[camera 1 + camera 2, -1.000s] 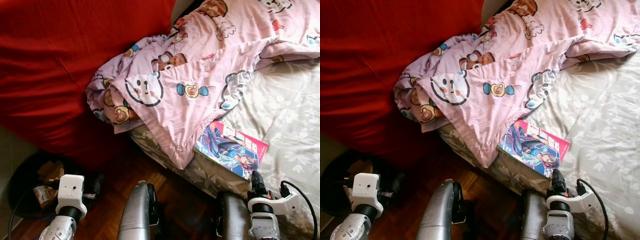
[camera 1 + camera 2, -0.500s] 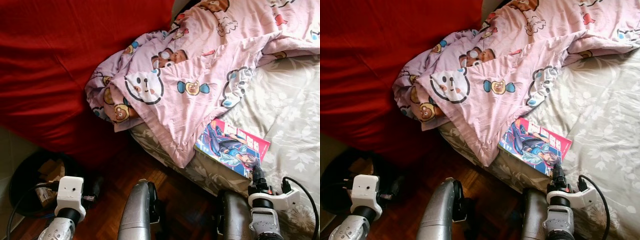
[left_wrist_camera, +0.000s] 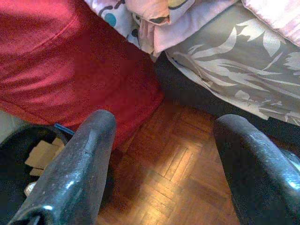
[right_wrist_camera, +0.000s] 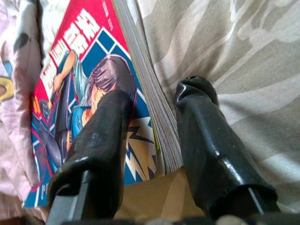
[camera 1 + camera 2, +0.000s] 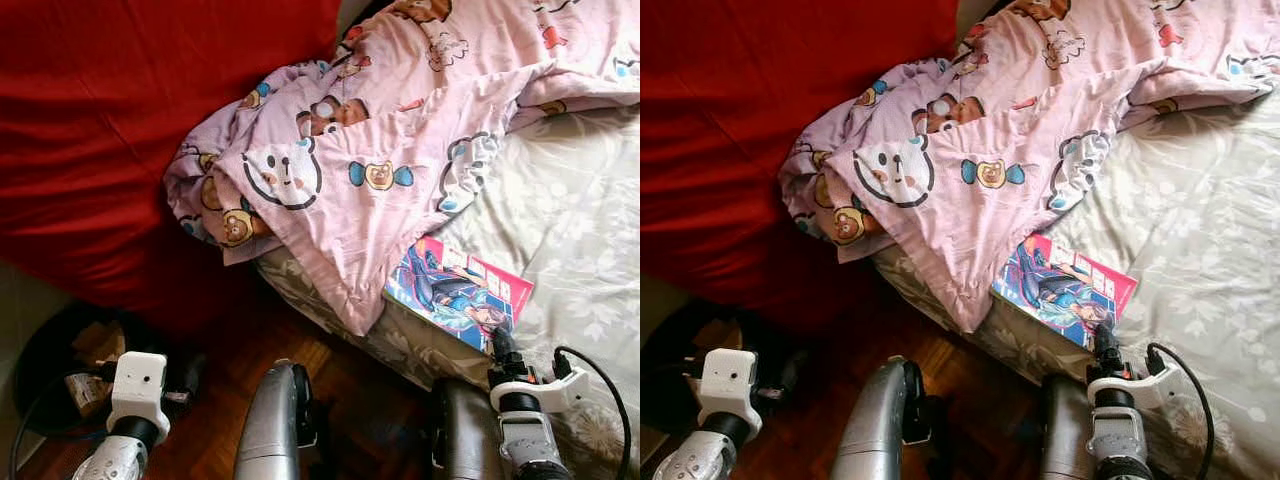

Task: Clean up the room

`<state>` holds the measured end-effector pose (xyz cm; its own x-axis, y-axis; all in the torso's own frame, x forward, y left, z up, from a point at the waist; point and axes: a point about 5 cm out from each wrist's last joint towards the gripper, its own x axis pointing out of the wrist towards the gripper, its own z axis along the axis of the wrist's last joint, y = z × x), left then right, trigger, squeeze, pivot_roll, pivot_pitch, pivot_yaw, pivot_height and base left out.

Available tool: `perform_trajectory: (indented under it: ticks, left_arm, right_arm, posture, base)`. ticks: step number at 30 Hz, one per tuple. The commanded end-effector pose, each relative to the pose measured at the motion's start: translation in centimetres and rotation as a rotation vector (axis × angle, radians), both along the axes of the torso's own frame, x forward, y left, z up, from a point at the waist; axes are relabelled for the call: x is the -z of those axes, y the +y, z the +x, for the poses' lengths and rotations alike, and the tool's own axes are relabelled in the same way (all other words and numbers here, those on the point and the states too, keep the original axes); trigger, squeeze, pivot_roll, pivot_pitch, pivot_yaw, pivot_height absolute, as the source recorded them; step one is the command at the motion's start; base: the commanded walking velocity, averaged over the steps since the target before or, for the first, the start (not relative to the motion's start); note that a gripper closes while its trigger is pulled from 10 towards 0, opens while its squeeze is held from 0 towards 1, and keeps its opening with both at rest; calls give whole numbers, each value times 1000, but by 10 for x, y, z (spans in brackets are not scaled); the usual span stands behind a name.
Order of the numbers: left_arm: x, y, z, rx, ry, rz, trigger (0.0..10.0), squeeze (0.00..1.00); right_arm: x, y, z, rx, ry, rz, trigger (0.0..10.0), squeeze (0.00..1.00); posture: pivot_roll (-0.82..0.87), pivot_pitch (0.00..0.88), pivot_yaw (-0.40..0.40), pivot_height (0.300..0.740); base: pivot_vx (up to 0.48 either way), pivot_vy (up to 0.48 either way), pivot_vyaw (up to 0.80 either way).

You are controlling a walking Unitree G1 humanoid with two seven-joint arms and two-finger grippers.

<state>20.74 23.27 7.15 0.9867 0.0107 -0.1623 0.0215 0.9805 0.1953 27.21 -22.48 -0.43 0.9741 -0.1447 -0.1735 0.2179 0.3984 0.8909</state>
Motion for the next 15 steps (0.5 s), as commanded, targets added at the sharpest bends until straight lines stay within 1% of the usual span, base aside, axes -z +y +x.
perform_trajectory:
  ticks: [1,3,4,7,8,9,11,12,15]
  left_arm:
    - [6,6,-9,-8,47,29,10000,0]
    - [6,6,-9,-7,48,30,10000,0]
    - [5,6,-9,-6,48,31,10000,0]
    - [5,6,-9,-4,50,33,10000,0]
    - [5,6,-9,-4,50,33,10000,0]
    - [5,5,-10,0,51,37,10000,0]
    - [5,5,-11,2,52,39,10000,0]
    - [5,5,-11,3,52,40,10000,0]
    - [4,5,-11,7,51,45,10000,0]
  right_arm:
    - [20,41,-9,-170,122,71,10000,0]
    - [21,47,-9,-201,129,67,10000,0]
    - [23,50,-10,-214,149,63,10000,0]
    - [27,55,-13,-229,193,74,10000,0]
    - [27,55,-13,-229,193,74,10000,0]
    - [29,58,-15,-231,197,106,10000,0]
    - [29,63,-15,-251,189,131,10000,0]
    - [29,68,-15,-281,176,143,10000,0]
    - [26,74,-14,-321,131,154,10000,0]
  posture:
    - [141,348,219,591]
    - [141,348,219,591]
    - [147,348,220,591]
    - [148,348,220,591]
    - [148,348,220,591]
    - [154,349,221,591]
    - [154,349,222,591]
    - [154,349,222,591]
    - [156,350,222,591]
  base:
    - [0,0,0]
    - [0,0,0]
    - [0,0,0]
    - [0,0,0]
    - [0,0,0]
    - [0,0,0]
    - [0,0,0]
    - [0,0,0]
    - [0,0,0]
